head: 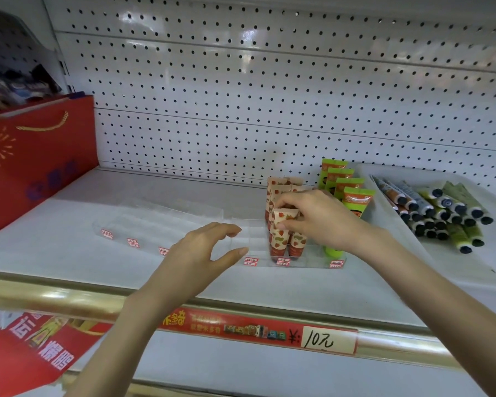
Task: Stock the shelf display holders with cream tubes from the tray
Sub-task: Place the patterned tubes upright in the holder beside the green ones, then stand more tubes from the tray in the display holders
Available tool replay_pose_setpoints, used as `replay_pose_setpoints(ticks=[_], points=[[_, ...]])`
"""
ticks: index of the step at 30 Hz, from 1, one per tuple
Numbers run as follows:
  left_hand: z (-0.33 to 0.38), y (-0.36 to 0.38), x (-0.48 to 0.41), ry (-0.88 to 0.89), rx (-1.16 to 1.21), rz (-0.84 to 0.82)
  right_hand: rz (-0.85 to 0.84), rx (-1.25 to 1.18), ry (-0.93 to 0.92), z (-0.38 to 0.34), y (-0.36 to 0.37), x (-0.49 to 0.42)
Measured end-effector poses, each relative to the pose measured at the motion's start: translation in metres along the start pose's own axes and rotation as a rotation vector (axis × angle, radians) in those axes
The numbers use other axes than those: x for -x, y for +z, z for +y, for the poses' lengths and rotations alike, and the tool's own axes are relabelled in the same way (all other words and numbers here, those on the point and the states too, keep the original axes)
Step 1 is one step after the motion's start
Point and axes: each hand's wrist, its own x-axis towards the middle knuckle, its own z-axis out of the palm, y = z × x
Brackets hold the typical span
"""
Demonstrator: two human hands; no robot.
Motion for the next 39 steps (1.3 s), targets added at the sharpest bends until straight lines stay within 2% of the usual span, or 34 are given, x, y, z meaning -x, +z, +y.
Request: replay_pose_setpoints(ticks=[7,14,19,25,33,39], points=[[0.004,-0.006,0.004,0.014,0.005,0.012,0.014,-0.006,0.009,-0.006,-0.007,0.005],[0.009,-0.029,0.003,0.067,-0.072,0.098,0.175,-0.050,0.077,-0.008,-0.031,0.024],[0.021,-0.048,0.000,0.119,-0.192,0.126,0.204,0.026,0.149,-0.012,-0.042,0.063],[0.046,-0.049,-0.008,0.219,-0.205,0.095,0.238,0.109,0.269,-0.003,-0.053,0.114],[0.107,-0.018,-0.013,0.380,-0.337,0.032,0.010,0.242,0.573,0.025,-0.069,0.171],[0.164,0.025,-0.026,0.479,-0.410,-0.029,-0.036,0.212,0.664,0.069,-0.079,0.198]])
